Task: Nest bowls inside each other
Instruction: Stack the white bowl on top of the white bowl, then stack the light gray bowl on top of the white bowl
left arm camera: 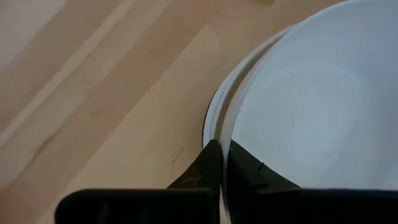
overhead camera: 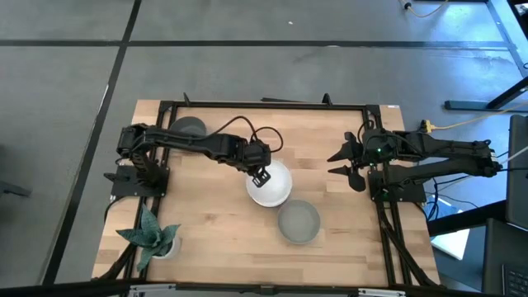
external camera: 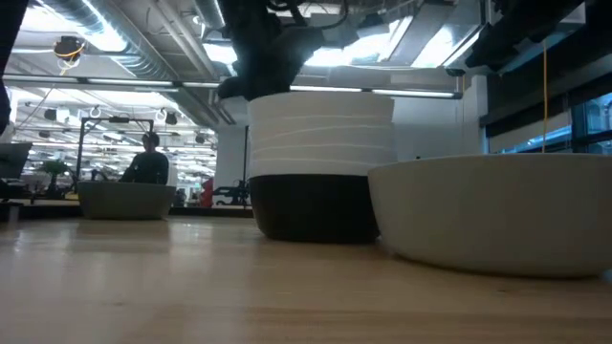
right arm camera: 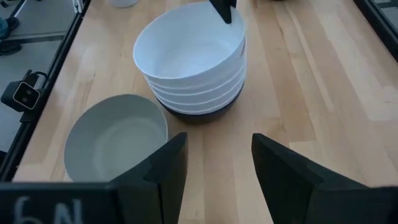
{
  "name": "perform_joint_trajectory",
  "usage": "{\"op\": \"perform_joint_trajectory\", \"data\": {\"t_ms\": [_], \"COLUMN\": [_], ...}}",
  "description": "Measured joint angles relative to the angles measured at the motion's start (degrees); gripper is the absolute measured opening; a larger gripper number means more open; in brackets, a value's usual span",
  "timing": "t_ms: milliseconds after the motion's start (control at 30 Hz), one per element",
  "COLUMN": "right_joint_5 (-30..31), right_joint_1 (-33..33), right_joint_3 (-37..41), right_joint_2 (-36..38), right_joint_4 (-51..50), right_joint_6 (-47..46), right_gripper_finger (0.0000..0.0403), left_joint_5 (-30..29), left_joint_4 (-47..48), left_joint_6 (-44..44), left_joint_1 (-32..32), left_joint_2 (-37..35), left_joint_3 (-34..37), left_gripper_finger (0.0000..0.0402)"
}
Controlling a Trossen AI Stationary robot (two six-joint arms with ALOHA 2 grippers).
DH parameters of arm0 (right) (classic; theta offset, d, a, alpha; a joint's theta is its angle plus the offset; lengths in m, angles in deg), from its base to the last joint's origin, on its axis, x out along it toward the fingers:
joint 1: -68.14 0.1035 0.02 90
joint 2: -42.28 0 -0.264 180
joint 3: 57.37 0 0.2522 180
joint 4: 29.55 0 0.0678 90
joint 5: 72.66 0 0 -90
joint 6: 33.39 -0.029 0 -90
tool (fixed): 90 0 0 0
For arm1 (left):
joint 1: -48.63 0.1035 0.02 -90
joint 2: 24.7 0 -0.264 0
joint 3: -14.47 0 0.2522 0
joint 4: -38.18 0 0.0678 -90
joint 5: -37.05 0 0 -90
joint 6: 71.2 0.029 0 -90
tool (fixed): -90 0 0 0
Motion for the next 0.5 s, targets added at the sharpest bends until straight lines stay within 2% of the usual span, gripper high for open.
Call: {"op": "perform_joint_trajectory", "data": {"t_ms": [500], "right_joint_5": [0.09], "right_joint_1": [-0.04], "right_joint_3": [0.0], "right_joint_2": [-0.02], "right_joint_4": [-0.04], "right_joint_6": [-0.44], "right_gripper_finger": [0.0179], "left_joint_5": [1.41], "left_joint_4": [-0.76], "left_joint_6": [2.75], "left_joint_1": [-0.02], "left_joint_2": [0.58], "left_joint_3": [0.01], "left_gripper_finger": [0.0095]}}
